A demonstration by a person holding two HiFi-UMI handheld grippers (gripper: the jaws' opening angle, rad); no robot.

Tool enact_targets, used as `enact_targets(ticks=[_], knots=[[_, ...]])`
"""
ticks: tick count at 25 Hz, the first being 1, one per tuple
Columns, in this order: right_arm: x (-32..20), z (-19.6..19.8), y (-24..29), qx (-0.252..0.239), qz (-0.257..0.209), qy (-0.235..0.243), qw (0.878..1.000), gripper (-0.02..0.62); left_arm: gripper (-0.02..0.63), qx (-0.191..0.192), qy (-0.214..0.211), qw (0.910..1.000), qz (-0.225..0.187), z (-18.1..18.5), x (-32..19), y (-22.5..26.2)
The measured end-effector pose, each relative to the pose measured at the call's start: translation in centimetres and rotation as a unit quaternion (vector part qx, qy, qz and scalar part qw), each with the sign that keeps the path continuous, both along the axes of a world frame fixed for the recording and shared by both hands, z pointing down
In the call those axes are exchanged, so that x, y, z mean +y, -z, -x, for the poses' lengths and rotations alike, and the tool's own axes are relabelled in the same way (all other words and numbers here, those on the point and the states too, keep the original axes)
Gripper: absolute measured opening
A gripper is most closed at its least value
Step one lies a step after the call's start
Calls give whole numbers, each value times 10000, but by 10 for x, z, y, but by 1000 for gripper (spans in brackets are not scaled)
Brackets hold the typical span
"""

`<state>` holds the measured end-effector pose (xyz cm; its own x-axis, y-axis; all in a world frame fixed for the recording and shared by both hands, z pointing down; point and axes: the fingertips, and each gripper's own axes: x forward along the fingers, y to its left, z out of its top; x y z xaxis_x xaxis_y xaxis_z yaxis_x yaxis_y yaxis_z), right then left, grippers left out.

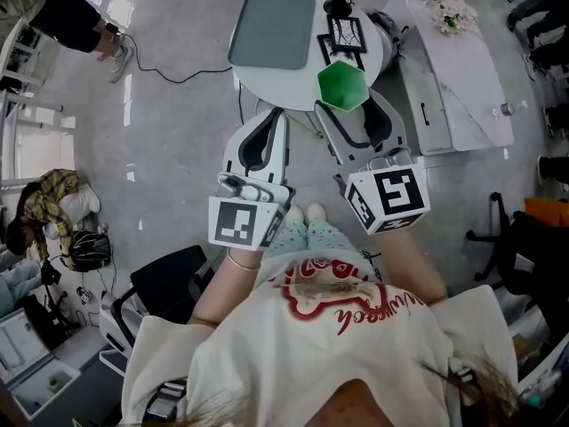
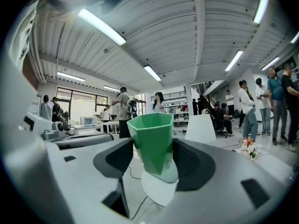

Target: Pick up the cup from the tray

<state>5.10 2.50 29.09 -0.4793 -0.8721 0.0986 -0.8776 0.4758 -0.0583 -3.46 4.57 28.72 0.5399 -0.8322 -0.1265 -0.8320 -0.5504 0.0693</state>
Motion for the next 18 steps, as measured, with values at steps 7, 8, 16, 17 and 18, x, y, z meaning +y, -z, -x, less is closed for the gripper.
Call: enact_targets(ticks=[7,8,16,17,18], knots=[[5,-1,2,138,-97,4,9999,275,14,-26,58,10000,-15,0,4,-1],[5,-1,3,159,-108,3,9998,275,14,-33,70,10000,-36,1,3,0],[4,-3,-3,146,-15,-15,9999,275,12,-50,86,9999,-70,1,1,2],[5,-2,-4,145,-12,-12,9999,275,12,-45,84,9999,-71,1,1,1],[5,-2,-3,138,-12,-12,9999,275,14,-40,79,9999,-69,1,2,1]])
